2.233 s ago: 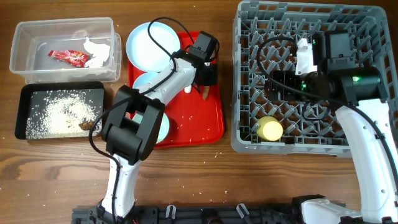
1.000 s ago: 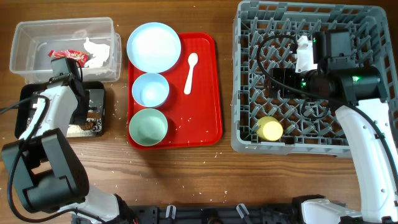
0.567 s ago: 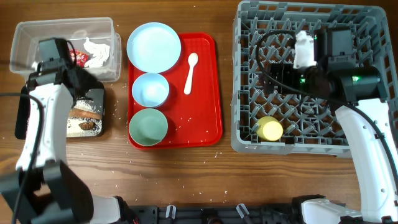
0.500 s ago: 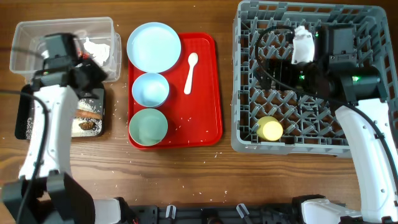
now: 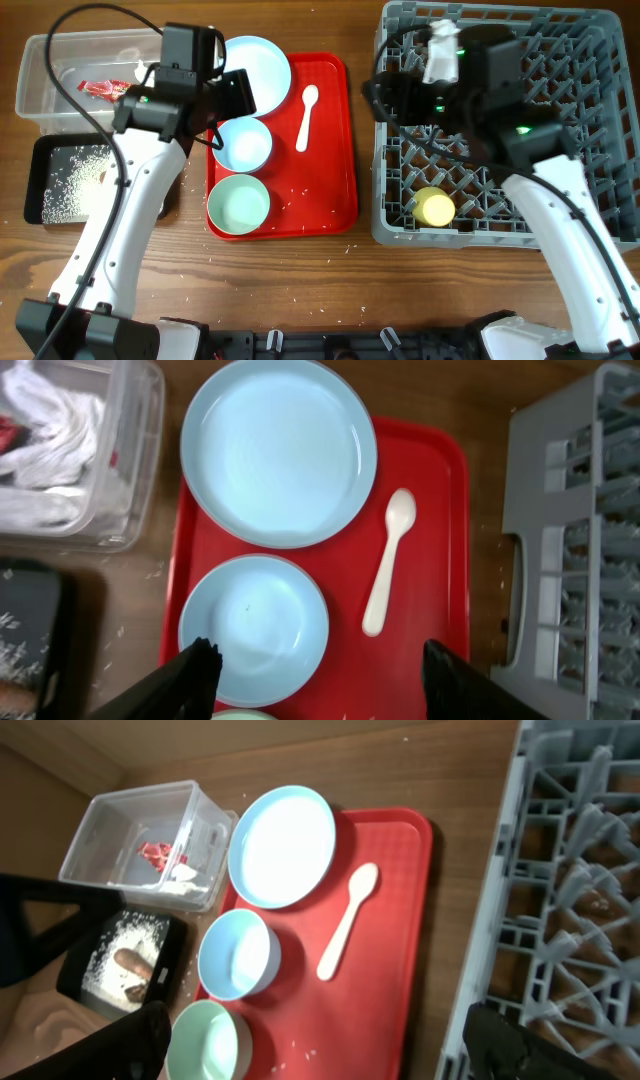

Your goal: Sort waste into correct bins and load items into the dishwasher rack

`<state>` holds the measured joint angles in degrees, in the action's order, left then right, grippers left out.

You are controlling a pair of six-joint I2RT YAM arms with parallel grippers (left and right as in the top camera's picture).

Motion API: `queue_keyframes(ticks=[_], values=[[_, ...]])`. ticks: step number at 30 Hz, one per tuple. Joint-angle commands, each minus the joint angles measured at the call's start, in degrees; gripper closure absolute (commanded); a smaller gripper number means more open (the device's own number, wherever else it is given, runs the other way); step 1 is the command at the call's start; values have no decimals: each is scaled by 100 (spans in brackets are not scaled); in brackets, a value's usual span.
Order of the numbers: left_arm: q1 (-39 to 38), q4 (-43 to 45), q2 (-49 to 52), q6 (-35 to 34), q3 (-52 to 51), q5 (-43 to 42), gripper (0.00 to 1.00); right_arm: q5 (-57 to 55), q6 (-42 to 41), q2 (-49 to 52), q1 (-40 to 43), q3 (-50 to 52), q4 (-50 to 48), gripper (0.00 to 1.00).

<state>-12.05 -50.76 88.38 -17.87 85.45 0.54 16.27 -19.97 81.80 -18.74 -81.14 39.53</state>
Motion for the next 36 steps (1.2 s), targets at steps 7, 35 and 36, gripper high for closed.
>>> queue_keyframes(ticks=[7,35,36], values=[[11,-778,-28,378,688,166,29,-581,-579,745,-542,-59,-824,14],[1967,-1318,-31,-24,675,168,17,-208,-1648,3637,-1838,-61,-3084,49],[2044,-1318,-31,-63,671,166,17,-201,-1663,3696,-1858,-61,-3115,50]])
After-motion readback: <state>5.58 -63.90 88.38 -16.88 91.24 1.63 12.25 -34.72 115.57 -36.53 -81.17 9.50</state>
